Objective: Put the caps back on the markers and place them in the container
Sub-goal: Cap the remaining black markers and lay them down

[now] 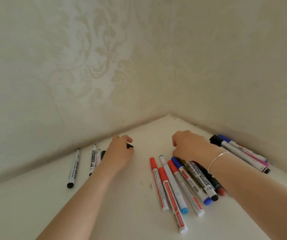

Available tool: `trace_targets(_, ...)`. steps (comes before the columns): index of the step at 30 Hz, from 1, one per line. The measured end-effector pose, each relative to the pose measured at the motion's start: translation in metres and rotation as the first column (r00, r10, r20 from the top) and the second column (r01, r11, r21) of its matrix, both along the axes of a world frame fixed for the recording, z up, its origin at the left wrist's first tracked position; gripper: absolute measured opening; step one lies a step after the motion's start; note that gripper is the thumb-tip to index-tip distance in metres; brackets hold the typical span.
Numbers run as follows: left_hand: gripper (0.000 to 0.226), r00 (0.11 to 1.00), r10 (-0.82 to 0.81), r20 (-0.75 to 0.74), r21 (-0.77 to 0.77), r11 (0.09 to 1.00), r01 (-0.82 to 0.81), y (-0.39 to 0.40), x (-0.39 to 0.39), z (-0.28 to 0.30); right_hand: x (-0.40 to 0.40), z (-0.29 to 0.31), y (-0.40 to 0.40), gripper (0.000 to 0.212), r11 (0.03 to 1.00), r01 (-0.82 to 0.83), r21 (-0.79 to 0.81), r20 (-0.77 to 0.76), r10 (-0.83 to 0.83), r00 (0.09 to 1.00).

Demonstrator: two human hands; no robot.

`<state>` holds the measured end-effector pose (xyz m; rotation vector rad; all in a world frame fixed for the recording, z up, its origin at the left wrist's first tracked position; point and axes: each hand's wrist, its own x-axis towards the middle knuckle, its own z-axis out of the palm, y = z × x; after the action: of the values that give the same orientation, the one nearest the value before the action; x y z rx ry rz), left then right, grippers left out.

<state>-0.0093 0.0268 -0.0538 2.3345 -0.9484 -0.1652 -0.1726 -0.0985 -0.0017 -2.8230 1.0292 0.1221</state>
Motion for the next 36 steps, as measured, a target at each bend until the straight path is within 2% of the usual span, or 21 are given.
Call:
trace_targets(3, 0.028, 0.999, 0.029, -0.014, -0.058, 0.998, -0.03, 0.006, 0.009, 0.003, 0.017, 0.0, 0.005, 0.034, 0.996, -0.061, -0.065, 0.115, 0.068, 0.991)
trace_targets(7, 0.031, 0.996, 0.08, 0.036, 0.004, 0.997, -0.08, 0.028, 0.024, 0.008, 0.057, -0.008, 0.018, 0.051, 0.958, -0.257, 0.124, 0.276, 0.215, 0.937)
trace_targets(10, 0.036, 0.987, 0.146, 0.063, 0.109, 0.982, -0.152, 0.05, 0.031, 0.012, 0.088, -0.018, 0.033, 0.05, 0.916, -0.322, 0.239, 0.293, 0.248, 0.923)
trace_targets(12, 0.04, 0.982, 0.169, 0.083, 0.169, 0.969, -0.181, 0.062, 0.032, 0.013, 0.104, -0.025, 0.041, 0.049, 0.911, -0.314, 0.267, 0.262, 0.245, 0.934)
trace_targets(17, 0.041, 0.986, 0.116, 0.12, 0.229, 0.963, -0.141, 0.075, 0.023, 0.016, 0.127, -0.037, 0.046, 0.039, 0.946, -0.275, 0.174, 0.22, 0.234, 0.947)
trace_targets(23, 0.026, 0.982, 0.06, 0.176, 0.371, 0.92, -0.123, 0.074, 0.017, 0.018, 0.131, -0.033, 0.046, 0.026, 0.905, -0.231, 0.356, 0.222, 0.158, 0.962)
trace_targets(28, 0.026, 0.984, 0.071, 0.163, 0.386, 0.913, -0.13, 0.072, 0.017, 0.018, 0.132, -0.034, 0.048, 0.028, 0.888, -0.226, 0.401, 0.234, 0.139, 0.962)
trace_targets(31, 0.006, 0.983, 0.056, 0.177, 0.392, 0.912, -0.122, 0.071, 0.016, 0.021, 0.132, -0.033, 0.048, 0.034, 0.882, -0.222, 0.416, 0.221, 0.138, 0.965)
trace_targets(34, 0.022, 0.982, 0.045, 0.183, 0.411, 0.904, -0.118, 0.071, 0.014, 0.026, 0.133, -0.032, 0.045, 0.034, 0.841, -0.213, 0.497, 0.235, 0.106, 0.966)
trace_targets(36, 0.018, 0.988, 0.063, 0.143, 0.344, 0.933, -0.109, 0.071, 0.018, 0.024, 0.131, -0.03, 0.044, 0.03, 0.813, -0.215, 0.542, 0.252, 0.087, 0.964)
